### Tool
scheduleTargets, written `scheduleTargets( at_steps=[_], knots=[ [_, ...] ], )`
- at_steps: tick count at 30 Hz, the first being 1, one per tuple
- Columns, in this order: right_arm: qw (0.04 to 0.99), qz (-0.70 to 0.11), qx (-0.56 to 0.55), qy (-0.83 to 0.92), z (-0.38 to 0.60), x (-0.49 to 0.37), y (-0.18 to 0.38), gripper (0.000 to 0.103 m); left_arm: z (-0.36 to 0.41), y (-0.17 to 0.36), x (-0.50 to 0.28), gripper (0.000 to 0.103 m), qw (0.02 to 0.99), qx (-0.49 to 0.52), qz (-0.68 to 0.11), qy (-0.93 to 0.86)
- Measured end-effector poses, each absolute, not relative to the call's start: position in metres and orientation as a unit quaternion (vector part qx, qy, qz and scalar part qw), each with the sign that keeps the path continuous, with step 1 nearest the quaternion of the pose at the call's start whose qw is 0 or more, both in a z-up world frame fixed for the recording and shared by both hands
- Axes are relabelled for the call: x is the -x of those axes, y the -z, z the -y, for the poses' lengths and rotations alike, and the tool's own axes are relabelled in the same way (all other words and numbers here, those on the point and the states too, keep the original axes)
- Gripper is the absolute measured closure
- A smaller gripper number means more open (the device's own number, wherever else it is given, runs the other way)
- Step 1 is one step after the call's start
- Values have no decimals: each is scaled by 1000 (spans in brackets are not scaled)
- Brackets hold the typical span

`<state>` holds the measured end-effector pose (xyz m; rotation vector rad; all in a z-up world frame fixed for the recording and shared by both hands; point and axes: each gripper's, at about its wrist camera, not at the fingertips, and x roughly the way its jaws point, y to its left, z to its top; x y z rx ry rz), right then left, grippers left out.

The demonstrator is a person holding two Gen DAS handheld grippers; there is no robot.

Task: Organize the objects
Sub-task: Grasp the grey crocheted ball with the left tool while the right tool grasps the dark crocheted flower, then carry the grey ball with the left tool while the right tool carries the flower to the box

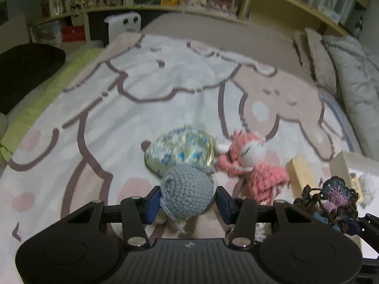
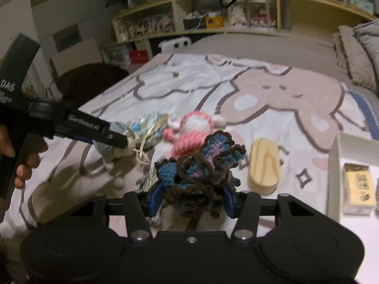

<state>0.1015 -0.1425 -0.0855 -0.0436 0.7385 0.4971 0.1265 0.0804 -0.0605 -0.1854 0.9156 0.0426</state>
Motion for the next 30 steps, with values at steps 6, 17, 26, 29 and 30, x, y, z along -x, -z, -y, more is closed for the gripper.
scheduleTargets(
  at_steps=[6,17,26,29,30],
  knots=[
    [917,-327,2,-228,155,-100,65,51,-81,38,-116,53,910,104,-402,-18],
    [937,-298,-25,-179,189,-94,33,51,-73,9,-95,53,930,113,-350,-7],
    [948,-286,-26,-139,229,-91,12,51,-40,-8,-93,53,934,113,-336,34],
    [951,-284,-29,-120,245,-91,7,51,-21,-19,-94,53,938,106,-325,56],
    [952,-284,-31,-113,250,-92,6,51,-14,-22,-95,53,939,104,-322,63]
  ],
)
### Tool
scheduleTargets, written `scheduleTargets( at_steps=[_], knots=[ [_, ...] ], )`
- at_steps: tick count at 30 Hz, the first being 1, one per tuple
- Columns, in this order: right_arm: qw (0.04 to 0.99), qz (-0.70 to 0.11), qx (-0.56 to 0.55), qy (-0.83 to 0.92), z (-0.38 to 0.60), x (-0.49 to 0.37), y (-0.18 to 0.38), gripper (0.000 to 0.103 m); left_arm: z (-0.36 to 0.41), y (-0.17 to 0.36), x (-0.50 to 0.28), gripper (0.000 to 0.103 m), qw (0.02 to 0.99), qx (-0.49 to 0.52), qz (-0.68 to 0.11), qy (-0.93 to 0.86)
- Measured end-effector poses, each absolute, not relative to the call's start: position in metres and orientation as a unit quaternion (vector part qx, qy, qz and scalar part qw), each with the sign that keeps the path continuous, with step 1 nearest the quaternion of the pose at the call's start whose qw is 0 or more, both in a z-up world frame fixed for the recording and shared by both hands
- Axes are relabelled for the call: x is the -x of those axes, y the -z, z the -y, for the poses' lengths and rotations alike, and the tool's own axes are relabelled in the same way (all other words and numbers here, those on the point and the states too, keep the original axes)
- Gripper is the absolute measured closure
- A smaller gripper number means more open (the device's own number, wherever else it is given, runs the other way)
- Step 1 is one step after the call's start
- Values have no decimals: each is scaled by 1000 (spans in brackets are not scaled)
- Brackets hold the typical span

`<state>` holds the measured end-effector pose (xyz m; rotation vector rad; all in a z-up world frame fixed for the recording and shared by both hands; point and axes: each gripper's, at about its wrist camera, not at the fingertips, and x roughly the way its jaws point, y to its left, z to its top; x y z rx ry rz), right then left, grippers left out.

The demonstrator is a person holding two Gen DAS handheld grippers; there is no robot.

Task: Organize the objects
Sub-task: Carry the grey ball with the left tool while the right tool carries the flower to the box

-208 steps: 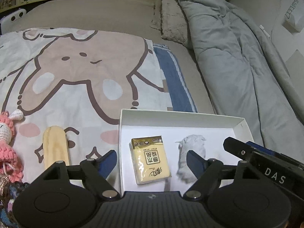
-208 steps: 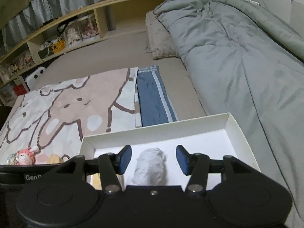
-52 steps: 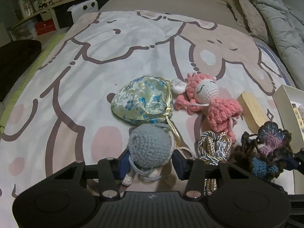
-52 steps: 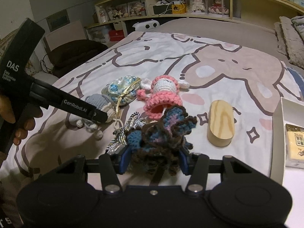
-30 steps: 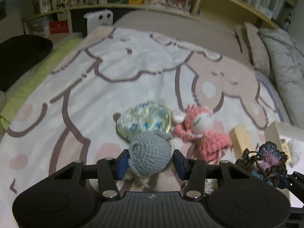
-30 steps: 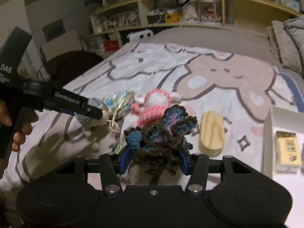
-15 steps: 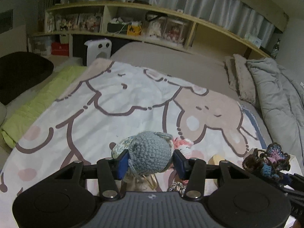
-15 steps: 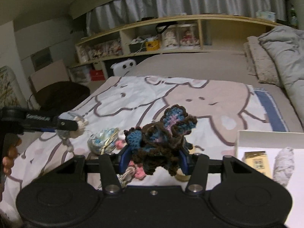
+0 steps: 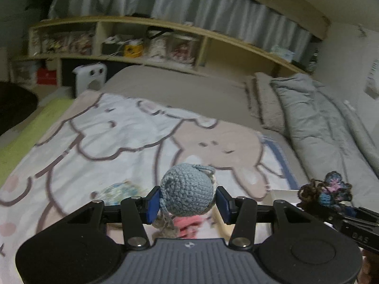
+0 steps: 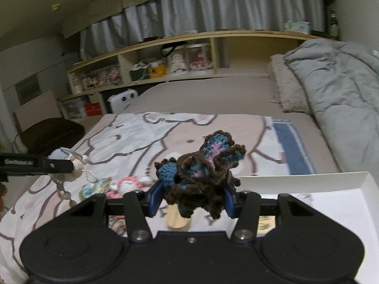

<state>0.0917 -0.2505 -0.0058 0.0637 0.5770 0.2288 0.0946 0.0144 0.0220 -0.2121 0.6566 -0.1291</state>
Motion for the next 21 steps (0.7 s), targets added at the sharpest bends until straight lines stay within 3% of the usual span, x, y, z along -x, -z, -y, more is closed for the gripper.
scheduleTargets(
  at_steps=[21],
  knots=[
    [951,-292,-96,-15,337,-60,-8,50,133,-33,-79,53,921,58,-309,232]
  ],
)
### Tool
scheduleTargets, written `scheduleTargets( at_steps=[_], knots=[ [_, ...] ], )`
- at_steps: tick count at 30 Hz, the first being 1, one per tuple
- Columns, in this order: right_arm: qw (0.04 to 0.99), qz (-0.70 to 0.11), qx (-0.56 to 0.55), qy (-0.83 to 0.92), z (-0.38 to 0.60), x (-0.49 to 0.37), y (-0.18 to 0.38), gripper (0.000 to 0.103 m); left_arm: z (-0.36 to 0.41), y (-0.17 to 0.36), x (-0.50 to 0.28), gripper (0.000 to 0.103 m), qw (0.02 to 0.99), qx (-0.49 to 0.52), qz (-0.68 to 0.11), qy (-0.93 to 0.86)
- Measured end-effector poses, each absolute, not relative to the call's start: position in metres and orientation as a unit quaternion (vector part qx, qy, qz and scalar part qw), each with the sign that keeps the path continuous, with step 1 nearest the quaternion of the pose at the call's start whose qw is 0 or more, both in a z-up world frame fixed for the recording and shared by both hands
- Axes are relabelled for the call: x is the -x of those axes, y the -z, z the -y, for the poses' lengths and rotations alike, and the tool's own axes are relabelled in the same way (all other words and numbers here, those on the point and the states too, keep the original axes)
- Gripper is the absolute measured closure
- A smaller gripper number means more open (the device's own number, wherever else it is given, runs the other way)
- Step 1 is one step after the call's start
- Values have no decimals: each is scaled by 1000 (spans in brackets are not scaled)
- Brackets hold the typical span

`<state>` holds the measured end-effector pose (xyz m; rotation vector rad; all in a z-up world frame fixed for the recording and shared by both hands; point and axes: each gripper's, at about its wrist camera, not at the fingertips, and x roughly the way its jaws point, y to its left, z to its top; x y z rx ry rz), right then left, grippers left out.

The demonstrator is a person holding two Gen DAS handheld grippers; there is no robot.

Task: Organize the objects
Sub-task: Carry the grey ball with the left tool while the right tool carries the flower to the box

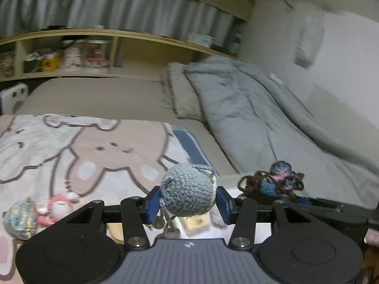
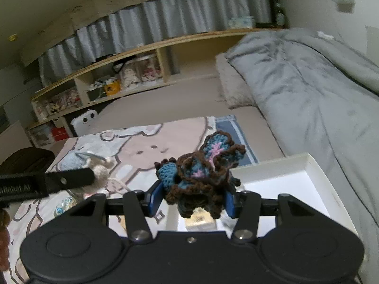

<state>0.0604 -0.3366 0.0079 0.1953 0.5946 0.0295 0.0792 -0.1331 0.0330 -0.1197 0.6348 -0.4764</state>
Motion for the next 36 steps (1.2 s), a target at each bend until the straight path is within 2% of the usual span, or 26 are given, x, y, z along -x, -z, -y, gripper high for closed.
scheduleTargets(
  at_steps=[8,19,24,30,36],
  knots=[
    [932,-342,-112,40,362,-54,10,50,170,6,-67,53,890,12,-350,292],
    [906,-407,-116,26,370,-61,41,50,197,59,-66,53,833,-28,-411,370],
    [900,-418,-124,8,365,-70,47,50,203,65,-68,53,825,-18,-400,399],
    [907,-394,-145,29,375,-68,42,50,202,54,-65,53,821,12,-354,448],
    [902,-402,-151,37,384,-71,48,50,207,76,-75,53,821,-22,-407,400]
  ],
)
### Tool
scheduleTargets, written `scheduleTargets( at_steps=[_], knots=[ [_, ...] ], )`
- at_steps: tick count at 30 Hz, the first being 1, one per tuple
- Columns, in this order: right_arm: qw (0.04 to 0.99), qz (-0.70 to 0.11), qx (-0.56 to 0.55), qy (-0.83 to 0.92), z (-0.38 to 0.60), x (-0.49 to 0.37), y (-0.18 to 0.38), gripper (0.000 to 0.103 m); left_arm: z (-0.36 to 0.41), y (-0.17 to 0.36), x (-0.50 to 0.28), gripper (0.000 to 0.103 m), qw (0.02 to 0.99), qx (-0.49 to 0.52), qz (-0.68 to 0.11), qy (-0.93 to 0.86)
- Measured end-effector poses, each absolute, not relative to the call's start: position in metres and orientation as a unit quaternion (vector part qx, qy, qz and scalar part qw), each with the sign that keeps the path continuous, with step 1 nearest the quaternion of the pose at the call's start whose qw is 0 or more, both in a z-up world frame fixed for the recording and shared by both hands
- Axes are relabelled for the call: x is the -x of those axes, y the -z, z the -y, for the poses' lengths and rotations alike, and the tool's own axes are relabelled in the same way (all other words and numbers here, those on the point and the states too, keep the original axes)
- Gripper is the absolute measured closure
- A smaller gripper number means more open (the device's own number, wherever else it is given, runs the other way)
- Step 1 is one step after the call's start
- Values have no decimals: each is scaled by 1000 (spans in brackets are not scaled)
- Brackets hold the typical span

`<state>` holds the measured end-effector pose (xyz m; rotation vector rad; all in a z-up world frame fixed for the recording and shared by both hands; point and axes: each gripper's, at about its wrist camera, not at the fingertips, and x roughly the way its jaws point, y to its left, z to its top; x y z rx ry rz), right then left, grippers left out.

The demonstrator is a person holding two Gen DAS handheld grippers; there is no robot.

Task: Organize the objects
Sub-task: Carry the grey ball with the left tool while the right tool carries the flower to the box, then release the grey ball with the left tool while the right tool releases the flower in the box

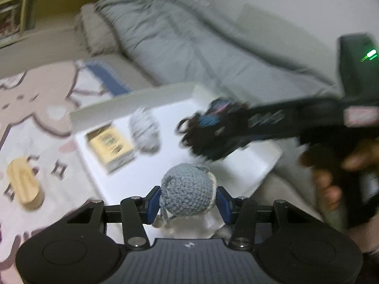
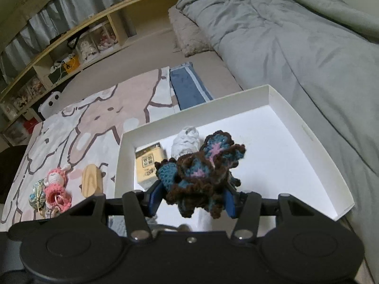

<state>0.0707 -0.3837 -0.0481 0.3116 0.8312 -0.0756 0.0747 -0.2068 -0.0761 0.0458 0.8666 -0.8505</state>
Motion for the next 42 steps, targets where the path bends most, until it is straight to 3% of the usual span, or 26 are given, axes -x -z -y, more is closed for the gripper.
scheduleTargets(
  at_steps=[7,10,13,28,42],
  knots=[
    [901,-400,-168,2,379,-76,49,50,205,89,-77,50,815,-39,-436,379],
    [902,-398,-165,9,375,-80,51,41,204,87,-78,23,822,-38,-434,367],
    [902,-406,-141,36,374,-81,52,31,203,83,-79,23,826,-44,-432,358],
    [894,-417,-146,66,384,-73,54,30,197,71,-82,23,827,-38,-439,348],
    [910,-392,-111,71,374,-55,23,19,179,46,-78,23,835,-21,-444,324]
  ],
)
